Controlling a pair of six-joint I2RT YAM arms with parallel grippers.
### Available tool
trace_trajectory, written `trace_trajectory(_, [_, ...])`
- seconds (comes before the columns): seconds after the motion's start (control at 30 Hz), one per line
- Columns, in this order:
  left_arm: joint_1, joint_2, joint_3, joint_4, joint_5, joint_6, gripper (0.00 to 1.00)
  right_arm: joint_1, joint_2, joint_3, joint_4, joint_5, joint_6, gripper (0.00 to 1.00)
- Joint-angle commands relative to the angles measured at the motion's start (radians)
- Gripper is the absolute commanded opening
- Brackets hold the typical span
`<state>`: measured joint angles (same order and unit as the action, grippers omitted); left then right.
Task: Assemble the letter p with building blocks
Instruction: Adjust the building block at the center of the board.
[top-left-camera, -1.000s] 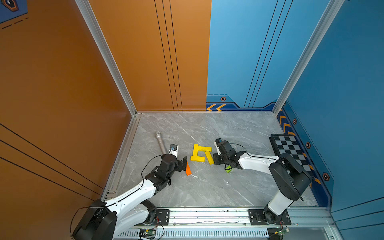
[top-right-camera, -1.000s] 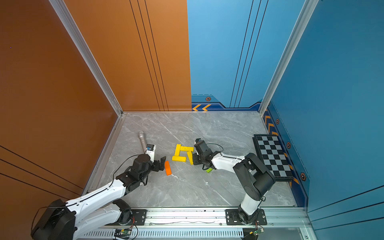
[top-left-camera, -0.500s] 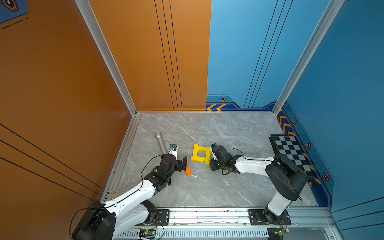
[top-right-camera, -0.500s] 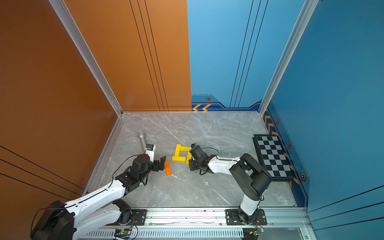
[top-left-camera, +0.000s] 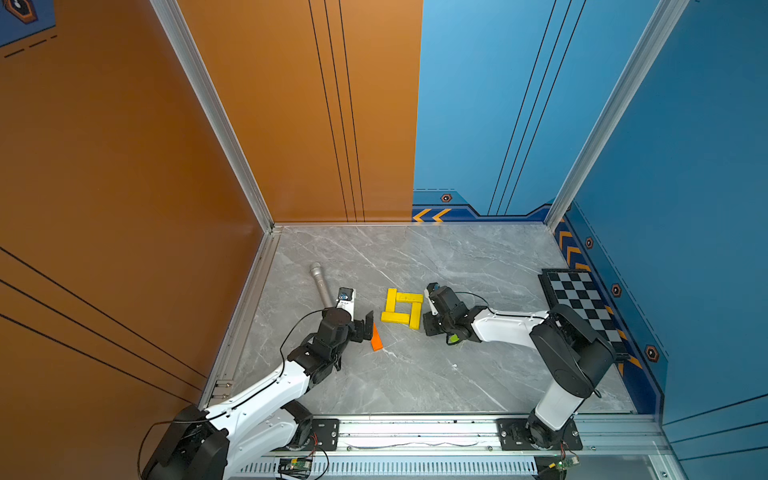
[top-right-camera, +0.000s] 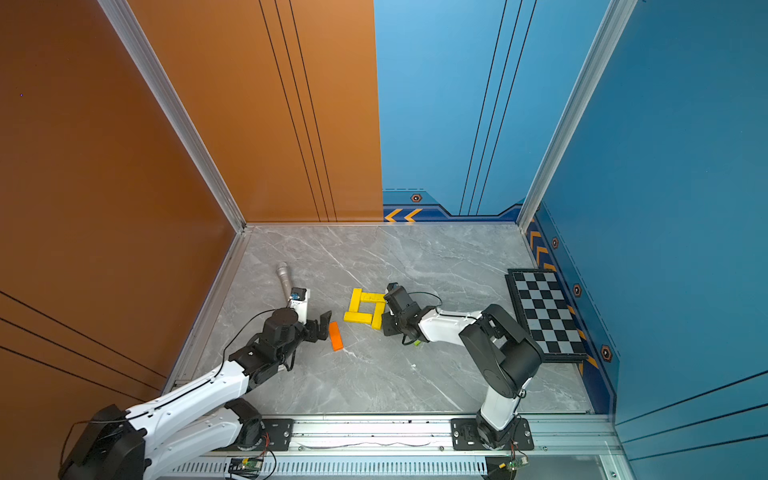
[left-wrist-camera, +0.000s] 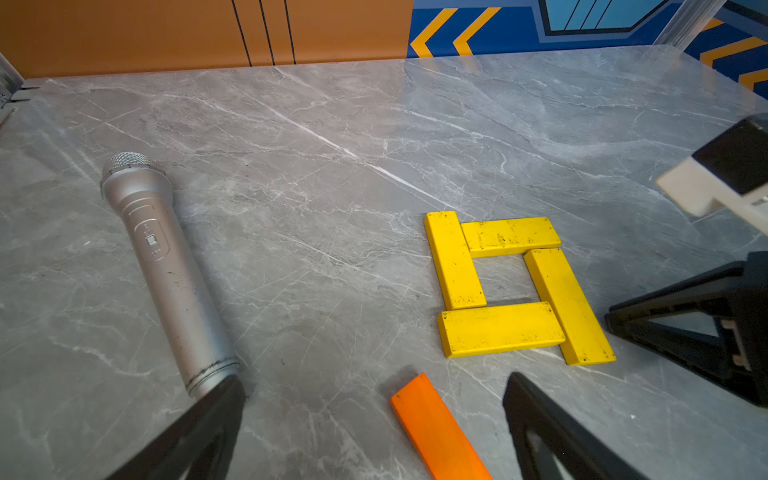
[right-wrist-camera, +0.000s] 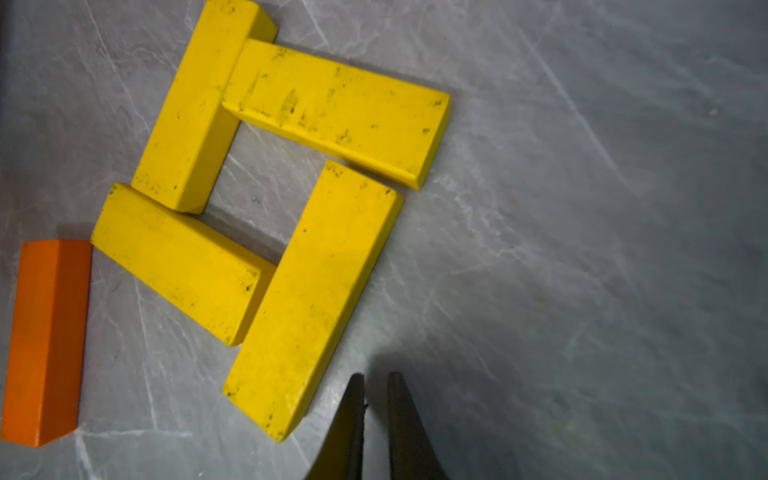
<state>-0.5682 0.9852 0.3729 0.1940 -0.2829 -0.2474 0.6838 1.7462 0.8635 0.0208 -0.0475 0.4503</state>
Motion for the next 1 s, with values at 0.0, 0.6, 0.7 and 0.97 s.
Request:
trace_trajectory(0.0, [0.012,-0.005,-0.003,0.008,0.015,0.013,0.99,-0.026,0.044,0.027,-0.006,0.023,0.000,0.15])
trace_trajectory(0.6, [0.013,-0.002,-0.005,0.008,0.014,0.013,0.99,-0.047,0.102,0.061,0.055,-0.067,0.023,0.13])
trace_trajectory(0.7, [0.013,-0.007,-0.006,0.008,0.013,0.011,0.99,-0.047,0.102,0.062,0.060,-0.079,0.022,0.13])
trace_trajectory(0.97, [0.013,-0.007,-0.008,0.008,0.013,0.011,0.99,-0.046,0.107,0.069,0.065,-0.096,0.022,0.13])
